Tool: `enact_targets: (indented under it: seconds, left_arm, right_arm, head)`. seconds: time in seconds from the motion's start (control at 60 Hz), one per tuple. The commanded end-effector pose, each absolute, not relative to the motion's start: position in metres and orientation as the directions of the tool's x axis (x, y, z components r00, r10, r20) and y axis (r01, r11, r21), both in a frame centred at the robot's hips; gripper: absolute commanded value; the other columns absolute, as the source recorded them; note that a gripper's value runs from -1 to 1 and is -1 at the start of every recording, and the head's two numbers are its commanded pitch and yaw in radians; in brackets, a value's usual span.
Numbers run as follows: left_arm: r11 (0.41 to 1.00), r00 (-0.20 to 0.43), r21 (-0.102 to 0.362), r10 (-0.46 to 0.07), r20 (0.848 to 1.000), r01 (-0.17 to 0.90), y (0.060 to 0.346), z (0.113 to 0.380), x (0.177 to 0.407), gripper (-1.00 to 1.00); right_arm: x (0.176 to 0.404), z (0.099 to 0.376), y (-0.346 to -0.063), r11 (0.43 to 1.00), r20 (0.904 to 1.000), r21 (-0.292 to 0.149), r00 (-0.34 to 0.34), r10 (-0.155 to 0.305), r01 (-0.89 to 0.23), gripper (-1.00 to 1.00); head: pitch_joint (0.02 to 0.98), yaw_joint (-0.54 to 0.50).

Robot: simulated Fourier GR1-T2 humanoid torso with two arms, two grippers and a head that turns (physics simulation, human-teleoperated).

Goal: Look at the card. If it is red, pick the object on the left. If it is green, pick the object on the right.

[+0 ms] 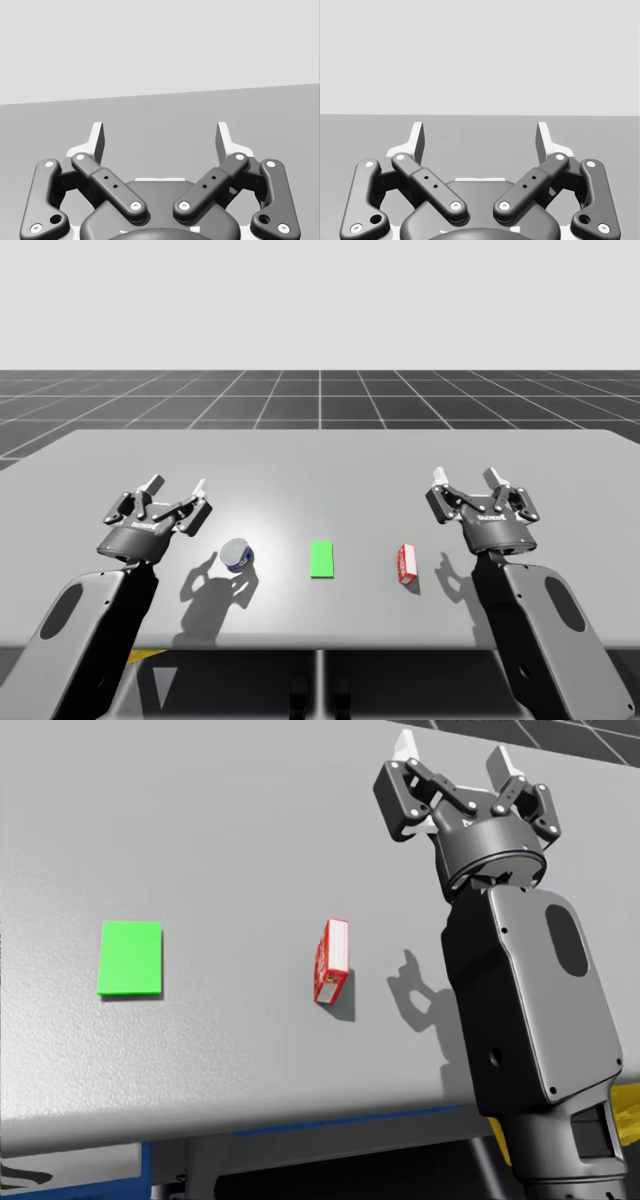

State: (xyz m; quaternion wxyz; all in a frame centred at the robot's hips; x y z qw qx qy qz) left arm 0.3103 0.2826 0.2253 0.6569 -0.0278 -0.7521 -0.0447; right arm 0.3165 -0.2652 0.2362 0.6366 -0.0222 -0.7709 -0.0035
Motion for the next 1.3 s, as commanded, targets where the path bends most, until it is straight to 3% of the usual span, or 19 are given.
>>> enact_targets:
  seconds: [0.017, 0.083, 0.167, 0.2, 0.3, 0.417, 0.45, 0.617, 0.867, 1.133, 1.3]
  left_arm:
    - [0.994, -0.136, 0.031, -0.017, 0.991, 0.101, 0.282, 0.225, 0.310, -1.00]
    - [0.995, -0.136, 0.031, -0.017, 0.991, 0.100, 0.282, 0.225, 0.310, -1.00]
    - [0.995, -0.136, 0.031, -0.017, 0.991, 0.099, 0.282, 0.225, 0.310, -1.00]
    - [0.995, -0.136, 0.031, -0.017, 0.991, 0.099, 0.282, 0.225, 0.310, -1.00]
    - [0.995, -0.136, 0.031, -0.017, 0.991, 0.100, 0.282, 0.225, 0.310, -1.00]
    - [0.994, -0.132, 0.030, -0.016, 0.991, 0.101, 0.282, 0.225, 0.309, -1.00]
    - [0.994, -0.131, 0.030, -0.016, 0.991, 0.101, 0.282, 0.225, 0.309, -1.00]
    - [0.994, -0.131, 0.032, -0.018, 0.991, 0.101, 0.281, 0.225, 0.309, -1.00]
    - [0.994, -0.132, 0.039, -0.026, 0.991, 0.099, 0.280, 0.224, 0.309, -1.00]
    - [0.994, -0.132, 0.045, -0.032, 0.991, 0.099, 0.279, 0.224, 0.309, -1.00]
    - [0.994, -0.131, 0.051, -0.038, 0.991, 0.100, 0.278, 0.223, 0.309, -1.00]
  right_arm:
    - [0.317, 0.236, -0.263, 0.999, 0.9813, -0.015, -0.191, 0.022, 0.039, -1.00]
    - [0.316, 0.237, -0.263, 0.999, 0.9815, -0.010, -0.191, 0.017, 0.038, -1.00]
    - [0.311, 0.242, -0.263, 0.999, 0.9847, 0.036, -0.172, -0.030, 0.032, -1.00]
    - [0.308, 0.244, -0.262, 0.998, 0.9866, 0.036, -0.161, -0.026, 0.057, -1.00]
    - [0.286, 0.249, -0.256, 0.997, 0.9881, 0.075, -0.134, -0.074, 0.002, -1.00]
    - [0.260, 0.250, -0.244, 0.998, 0.9925, 0.063, -0.106, -0.060, 0.017, -1.00]
    - [0.243, 0.249, -0.237, 0.998, 0.9938, 0.059, -0.094, -0.058, 0.007, -1.00]
    - [0.200, 0.239, -0.224, 1.000, 0.9970, 0.013, -0.076, -0.014, -0.016, -1.00]
    - [0.158, 0.221, -0.206, 0.998, 0.9981, 0.057, -0.023, -0.057, -0.008, -1.00]
    - [0.147, 0.183, -0.185, 0.995, 0.9913, 0.095, 0.093, -0.093, -0.014, -1.00]
    - [0.150, 0.167, -0.176, 0.996, 0.9878, 0.088, 0.130, -0.085, -0.016, -1.00]
  head:
    - [0.923, -0.34]
    - [0.918, -0.34]
    - [0.914, -0.33]
    - [0.914, -0.33]
    - [0.916, -0.33]
    - [0.915, -0.33]
    - [0.913, -0.33]
    - [0.908, -0.33]
    - [0.903, -0.34]
    - [0.898, -0.33]
    - [0.898, -0.33]
